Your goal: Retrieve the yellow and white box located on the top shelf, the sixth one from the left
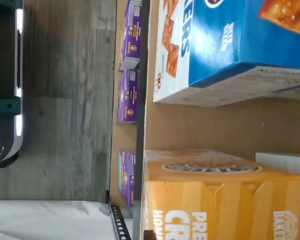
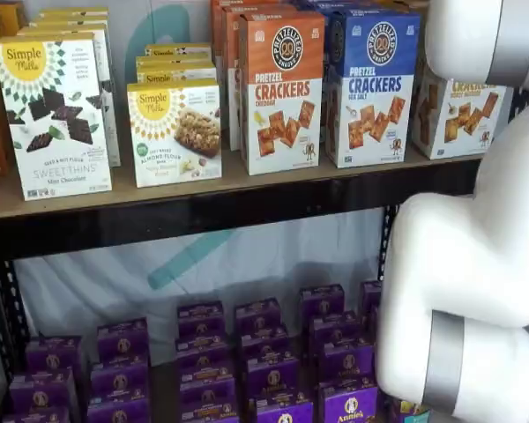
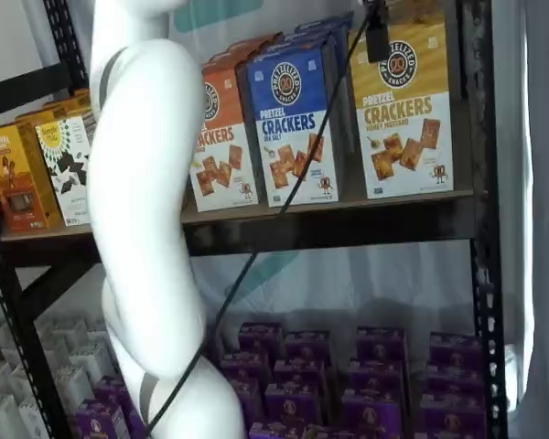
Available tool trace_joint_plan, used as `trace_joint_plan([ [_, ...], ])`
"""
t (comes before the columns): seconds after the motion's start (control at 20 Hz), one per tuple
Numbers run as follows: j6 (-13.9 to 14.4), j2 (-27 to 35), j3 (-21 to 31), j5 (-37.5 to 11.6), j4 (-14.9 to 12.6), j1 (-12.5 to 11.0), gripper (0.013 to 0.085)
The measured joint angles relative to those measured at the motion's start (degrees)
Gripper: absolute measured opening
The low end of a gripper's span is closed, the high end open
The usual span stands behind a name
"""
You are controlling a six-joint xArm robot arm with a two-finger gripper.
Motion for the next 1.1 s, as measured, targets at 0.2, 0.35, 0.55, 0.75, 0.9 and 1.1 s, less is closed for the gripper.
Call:
trace_joint_plan([
  [0.2, -0.3, 0.3, -1.0, 1.1, 0.3, -0.5, 0.0570],
  [0.35, -0.7, -0.7, -0.1, 0.7, 0.6, -1.1, 0.0570],
  [0.55, -1.3, -2.4, 1.4, 0.7, 1.0, -1.8, 0.0570],
  [0.75, -2.0, -4.8, 3.6, 1.1, 1.0, -2.5, 0.0570],
  [0.9, -2.4, -7.1, 5.6, 2.1, 1.1, -3.1, 0.0570],
  [1.1, -3.1, -10.8, 8.9, 3.8, 0.9, -4.0, 0.0570],
])
